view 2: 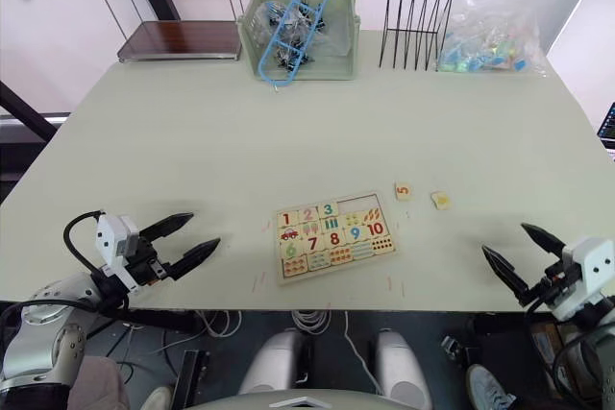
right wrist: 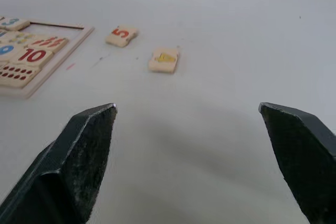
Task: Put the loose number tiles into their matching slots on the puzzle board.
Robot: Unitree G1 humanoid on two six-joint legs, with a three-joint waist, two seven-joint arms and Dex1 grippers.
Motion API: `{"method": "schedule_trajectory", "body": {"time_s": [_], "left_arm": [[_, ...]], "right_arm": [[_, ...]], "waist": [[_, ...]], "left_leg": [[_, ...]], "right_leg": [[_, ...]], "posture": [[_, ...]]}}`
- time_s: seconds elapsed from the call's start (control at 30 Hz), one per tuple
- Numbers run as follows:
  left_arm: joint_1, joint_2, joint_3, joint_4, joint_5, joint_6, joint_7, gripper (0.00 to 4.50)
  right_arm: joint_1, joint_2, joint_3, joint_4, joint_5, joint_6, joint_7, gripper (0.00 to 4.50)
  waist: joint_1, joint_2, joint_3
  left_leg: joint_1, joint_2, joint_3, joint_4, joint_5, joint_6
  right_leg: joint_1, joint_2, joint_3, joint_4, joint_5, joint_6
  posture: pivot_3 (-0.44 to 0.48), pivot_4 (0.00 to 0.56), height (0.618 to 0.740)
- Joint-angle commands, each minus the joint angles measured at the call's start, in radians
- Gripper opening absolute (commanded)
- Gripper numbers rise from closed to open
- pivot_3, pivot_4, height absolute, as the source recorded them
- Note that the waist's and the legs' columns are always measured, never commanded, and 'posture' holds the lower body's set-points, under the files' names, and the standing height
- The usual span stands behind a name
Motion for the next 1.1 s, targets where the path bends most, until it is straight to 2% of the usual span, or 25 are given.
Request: {"method": "schedule_trajectory", "body": {"time_s": [0.03,0.43,1.1], "left_arm": [[0.018,-0.004,0.036,-0.038,-0.007,-0.03,0.007,4.5],[-0.026,-0.005,0.012,0.031,0.025,-0.073,-0.018,4.5],[-0.058,-0.011,0.0,0.048,0.024,-0.089,-0.035,4.5]], "right_arm": [[0.022,0.007,-0.028,-0.024,0.03,-0.055,-0.001,4.44],[0.004,-0.011,-0.003,-0.004,0.031,-0.09,-0.006,4.44],[0.002,-0.002,0.023,0.065,0.023,-0.168,0.02,4.44]], "waist": [[0.0,0.0,0.0],[0.003,0.0,0.0],[0.002,0.0,0.0]], "left_leg": [[0.0,0.0,0.0,0.0,0.0,0.0],[0.0,0.0,0.001,0.0,0.0,0.0],[0.0,0.0,0.001,0.0,0.0,0.0]], "right_leg": [[0.0,0.0,0.0,0.0,0.0,0.0],[0.0,-0.001,0.0,0.0,0.0,0.0],[0.0,-0.001,0.001,-0.001,0.0,0.0]], "posture": [[0.0,0.15,0.74],[0.0,0.15,0.74],[0.0,0.15,0.74]]}}
